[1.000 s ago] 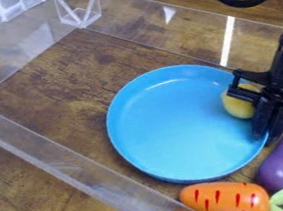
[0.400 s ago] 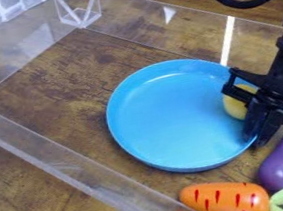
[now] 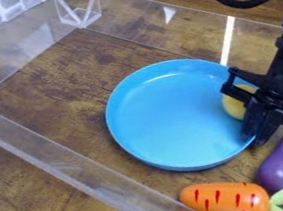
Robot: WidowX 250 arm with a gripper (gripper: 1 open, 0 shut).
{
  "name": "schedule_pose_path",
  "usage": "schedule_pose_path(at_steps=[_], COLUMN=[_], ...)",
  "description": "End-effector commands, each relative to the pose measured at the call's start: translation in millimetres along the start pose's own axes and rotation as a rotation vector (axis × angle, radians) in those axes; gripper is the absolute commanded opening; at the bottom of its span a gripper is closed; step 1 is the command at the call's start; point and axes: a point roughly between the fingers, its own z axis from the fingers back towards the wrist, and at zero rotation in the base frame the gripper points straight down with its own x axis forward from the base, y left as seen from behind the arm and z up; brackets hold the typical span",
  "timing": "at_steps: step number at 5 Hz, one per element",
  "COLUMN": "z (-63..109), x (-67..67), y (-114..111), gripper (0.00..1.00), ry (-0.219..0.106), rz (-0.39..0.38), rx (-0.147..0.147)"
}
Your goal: Remove the carrot from the blue tray and put it on the table
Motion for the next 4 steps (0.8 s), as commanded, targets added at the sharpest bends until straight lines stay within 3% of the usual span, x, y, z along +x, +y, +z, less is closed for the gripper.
schedule_pose_path(at_steps=[1,2,4], z=[38.5,42.5,56.7], x=[0.6,-0.4,-2.0], y=[-11,-12,-13], gripper=[0.00,0.00,0.00], ry=[-0.103,-0.117,-0.129], rz=[-0.016,-0.091,-0.109], rx=[-0.038,-0.026,-0.011])
